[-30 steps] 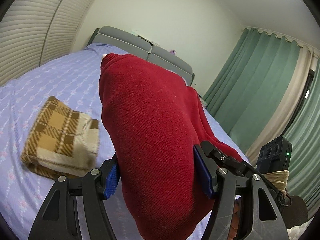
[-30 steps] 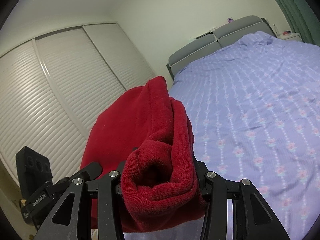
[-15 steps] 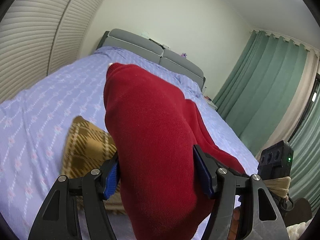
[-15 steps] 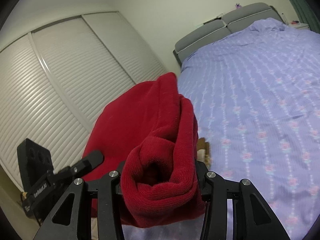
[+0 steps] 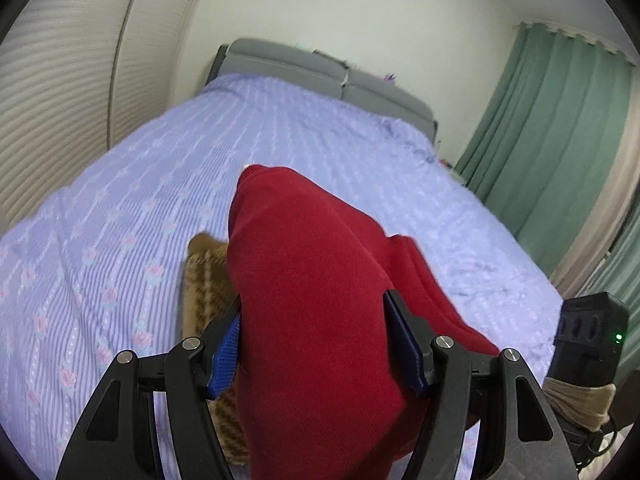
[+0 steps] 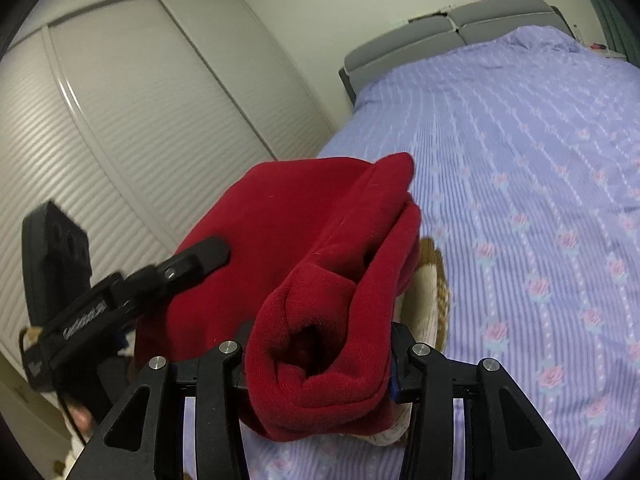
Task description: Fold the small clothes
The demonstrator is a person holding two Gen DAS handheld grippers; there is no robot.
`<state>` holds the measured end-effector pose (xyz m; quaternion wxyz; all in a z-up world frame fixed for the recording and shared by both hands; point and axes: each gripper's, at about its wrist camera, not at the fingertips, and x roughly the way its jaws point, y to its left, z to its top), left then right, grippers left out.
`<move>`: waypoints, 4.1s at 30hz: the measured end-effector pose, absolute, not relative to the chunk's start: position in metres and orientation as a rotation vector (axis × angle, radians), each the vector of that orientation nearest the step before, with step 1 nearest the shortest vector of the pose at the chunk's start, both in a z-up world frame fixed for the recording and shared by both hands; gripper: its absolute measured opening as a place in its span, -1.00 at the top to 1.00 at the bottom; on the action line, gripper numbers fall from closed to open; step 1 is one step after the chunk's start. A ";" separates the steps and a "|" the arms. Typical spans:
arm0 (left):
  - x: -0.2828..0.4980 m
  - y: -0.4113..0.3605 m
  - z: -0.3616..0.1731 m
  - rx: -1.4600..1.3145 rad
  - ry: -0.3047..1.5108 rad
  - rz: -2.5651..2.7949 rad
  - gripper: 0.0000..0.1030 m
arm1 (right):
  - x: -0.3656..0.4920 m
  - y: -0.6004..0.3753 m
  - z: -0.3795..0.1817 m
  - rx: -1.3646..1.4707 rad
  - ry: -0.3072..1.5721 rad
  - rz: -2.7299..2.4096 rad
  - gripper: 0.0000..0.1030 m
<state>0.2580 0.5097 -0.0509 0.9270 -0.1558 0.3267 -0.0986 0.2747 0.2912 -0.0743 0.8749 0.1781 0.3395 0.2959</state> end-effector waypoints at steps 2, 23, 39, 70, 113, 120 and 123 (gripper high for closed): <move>0.259 0.514 -0.063 -0.319 0.690 -0.191 -0.27 | 0.275 0.294 -0.082 0.351 0.725 0.622 0.14; 0.228 0.474 -0.051 0.022 0.664 0.054 -0.64 | 0.251 0.255 -0.096 0.424 0.774 0.675 -0.23; 0.135 0.386 0.004 0.020 0.654 0.211 -0.82 | 0.217 0.182 -0.055 0.283 0.712 0.603 -0.60; 0.051 0.106 0.004 0.002 0.595 -0.055 -1.00 | 0.075 -0.099 -0.001 0.068 0.616 0.360 -0.78; 0.020 0.064 0.016 0.004 0.553 -0.125 -1.00 | 0.041 -0.152 0.002 0.134 0.571 0.278 -0.78; 0.020 0.062 0.015 -0.001 0.563 -0.129 -1.00 | 0.041 -0.151 0.002 0.134 0.572 0.277 -0.78; 0.021 0.062 0.014 -0.008 0.568 -0.123 -1.00 | 0.041 -0.152 0.002 0.135 0.572 0.277 -0.78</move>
